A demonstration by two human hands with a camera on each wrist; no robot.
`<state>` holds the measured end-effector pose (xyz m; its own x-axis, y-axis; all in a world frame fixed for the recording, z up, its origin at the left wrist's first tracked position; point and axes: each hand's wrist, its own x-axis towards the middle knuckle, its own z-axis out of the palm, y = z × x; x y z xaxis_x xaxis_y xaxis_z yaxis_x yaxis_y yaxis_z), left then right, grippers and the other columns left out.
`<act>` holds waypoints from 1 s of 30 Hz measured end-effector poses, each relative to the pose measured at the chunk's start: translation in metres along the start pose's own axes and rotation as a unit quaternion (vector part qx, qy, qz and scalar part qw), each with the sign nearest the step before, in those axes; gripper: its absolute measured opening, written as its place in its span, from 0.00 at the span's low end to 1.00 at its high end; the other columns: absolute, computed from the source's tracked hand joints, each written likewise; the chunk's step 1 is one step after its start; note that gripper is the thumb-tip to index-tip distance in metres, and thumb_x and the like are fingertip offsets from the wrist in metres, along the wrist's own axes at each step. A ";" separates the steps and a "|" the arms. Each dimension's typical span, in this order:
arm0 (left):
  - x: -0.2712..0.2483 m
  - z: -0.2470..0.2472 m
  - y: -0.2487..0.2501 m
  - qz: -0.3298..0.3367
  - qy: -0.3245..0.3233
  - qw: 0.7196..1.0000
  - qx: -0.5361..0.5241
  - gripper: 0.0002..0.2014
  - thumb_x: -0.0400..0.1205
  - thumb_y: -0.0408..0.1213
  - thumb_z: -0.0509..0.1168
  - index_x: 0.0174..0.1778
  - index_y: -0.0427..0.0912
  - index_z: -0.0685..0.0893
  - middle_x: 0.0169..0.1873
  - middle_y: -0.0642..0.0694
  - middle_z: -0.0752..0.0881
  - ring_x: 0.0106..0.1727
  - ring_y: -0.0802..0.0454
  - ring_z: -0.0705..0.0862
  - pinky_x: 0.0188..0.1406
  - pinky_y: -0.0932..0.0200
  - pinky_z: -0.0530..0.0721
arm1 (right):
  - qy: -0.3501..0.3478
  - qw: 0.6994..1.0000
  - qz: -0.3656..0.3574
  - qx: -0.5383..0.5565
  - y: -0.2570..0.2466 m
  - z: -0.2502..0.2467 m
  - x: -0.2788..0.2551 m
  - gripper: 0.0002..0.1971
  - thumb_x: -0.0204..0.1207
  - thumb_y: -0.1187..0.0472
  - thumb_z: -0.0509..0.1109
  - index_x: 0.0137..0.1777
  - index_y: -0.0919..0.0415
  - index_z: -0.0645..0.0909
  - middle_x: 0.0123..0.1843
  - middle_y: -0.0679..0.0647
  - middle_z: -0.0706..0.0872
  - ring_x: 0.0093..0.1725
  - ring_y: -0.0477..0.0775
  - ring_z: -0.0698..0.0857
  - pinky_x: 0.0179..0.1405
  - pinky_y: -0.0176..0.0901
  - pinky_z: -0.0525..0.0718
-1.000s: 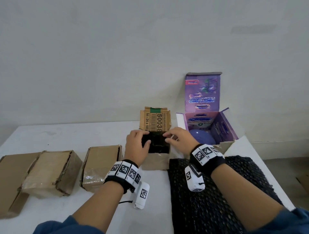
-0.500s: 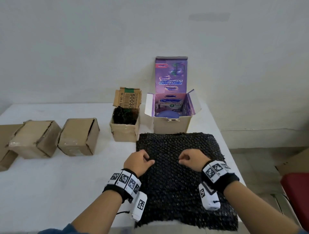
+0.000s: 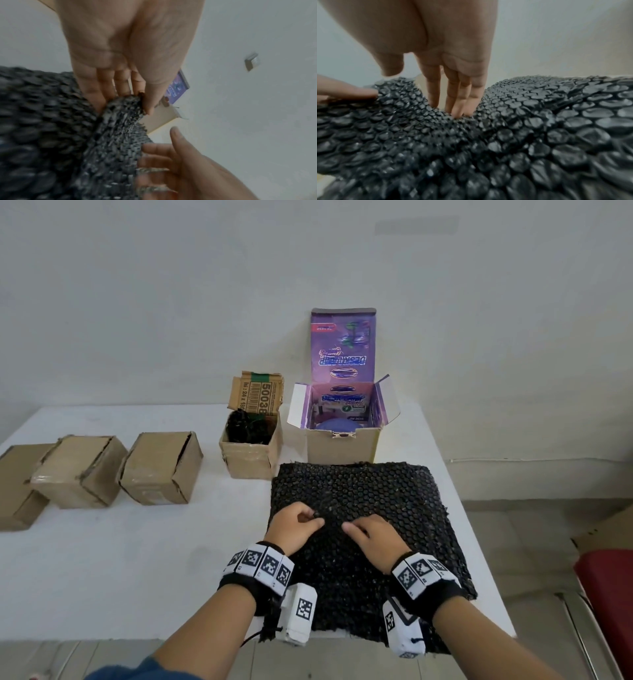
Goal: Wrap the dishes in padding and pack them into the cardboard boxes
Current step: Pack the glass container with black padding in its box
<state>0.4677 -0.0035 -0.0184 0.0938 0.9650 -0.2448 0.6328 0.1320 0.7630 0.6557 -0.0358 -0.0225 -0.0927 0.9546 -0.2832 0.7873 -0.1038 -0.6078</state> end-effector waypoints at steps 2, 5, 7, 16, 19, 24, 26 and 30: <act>-0.003 0.005 0.021 0.038 -0.051 0.995 -0.077 0.05 0.80 0.42 0.68 0.44 0.46 0.82 0.37 0.55 0.81 0.46 0.55 0.80 0.43 0.66 0.74 | 0.028 0.991 -0.001 0.128 -0.006 -0.009 -0.004 0.19 0.82 0.45 0.59 0.62 0.57 0.80 0.54 0.54 0.86 0.53 0.55 0.86 0.53 0.43 0.80; -0.008 0.018 0.056 0.018 -0.170 0.957 -0.236 0.09 0.87 0.38 0.56 0.54 0.42 0.82 0.46 0.53 0.84 0.54 0.55 0.82 0.53 0.63 0.80 | 0.061 0.961 0.035 0.269 -0.004 -0.027 -0.009 0.16 0.80 0.47 0.64 0.61 0.55 0.77 0.51 0.50 0.85 0.50 0.52 0.86 0.49 0.47 0.86; -0.007 0.031 0.069 0.007 -0.203 0.940 -0.274 0.13 0.88 0.34 0.51 0.57 0.40 0.80 0.52 0.48 0.84 0.58 0.53 0.82 0.57 0.61 0.80 | 0.103 0.962 0.060 0.247 0.013 -0.038 -0.009 0.18 0.76 0.54 0.71 0.62 0.59 0.77 0.55 0.53 0.86 0.55 0.53 0.84 0.55 0.46 0.83; 0.021 0.085 0.059 -0.037 -0.076 0.995 0.050 0.29 0.74 0.52 0.72 0.66 0.44 0.73 0.56 0.48 0.81 0.57 0.49 0.81 0.56 0.58 0.78 | 0.128 0.975 0.171 0.060 0.085 -0.055 -0.018 0.27 0.71 0.63 0.75 0.70 0.64 0.73 0.66 0.62 0.82 0.66 0.60 0.79 0.61 0.40 0.74; 0.023 0.095 0.061 -0.054 -0.094 0.992 0.063 0.29 0.72 0.54 0.73 0.64 0.43 0.76 0.51 0.49 0.86 0.55 0.49 0.84 0.56 0.56 0.79 | 0.122 0.976 0.176 0.051 0.090 -0.051 -0.018 0.30 0.71 0.62 0.75 0.72 0.63 0.70 0.68 0.62 0.81 0.68 0.60 0.78 0.64 0.42 0.74; 0.030 0.088 0.066 -0.048 -0.118 0.989 -0.076 0.09 0.77 0.45 0.70 0.47 0.43 0.86 0.48 0.44 0.89 0.53 0.45 0.86 0.60 0.50 0.82 | 0.191 0.973 0.121 0.038 0.075 -0.056 -0.020 0.34 0.70 0.62 0.76 0.74 0.63 0.65 0.71 0.63 0.71 0.71 0.62 0.73 0.71 0.46 0.70; 0.030 0.075 0.067 -0.061 -0.117 0.974 -0.183 0.04 0.78 0.42 0.70 0.42 0.46 0.85 0.46 0.43 0.89 0.51 0.43 0.87 0.61 0.42 0.83 | 0.249 0.965 0.080 -0.025 0.063 -0.057 -0.016 0.31 0.71 0.55 0.76 0.72 0.61 0.70 0.69 0.62 0.70 0.69 0.63 0.70 0.70 0.51 0.70; 0.028 0.034 0.074 -0.043 -0.131 0.937 -0.322 0.07 0.83 0.37 0.64 0.54 0.43 0.84 0.52 0.41 0.89 0.55 0.43 0.87 0.63 0.42 0.82 | 0.225 0.974 0.024 0.009 0.023 -0.060 0.004 0.25 0.77 0.44 0.66 0.68 0.58 0.76 0.66 0.57 0.78 0.67 0.58 0.76 0.68 0.48 0.73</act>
<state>0.5432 0.0253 0.0112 0.3021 0.8672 -0.3958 0.0600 0.3971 0.9158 0.7099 -0.0175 0.0074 0.2240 0.9738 0.0388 0.7727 -0.1532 -0.6160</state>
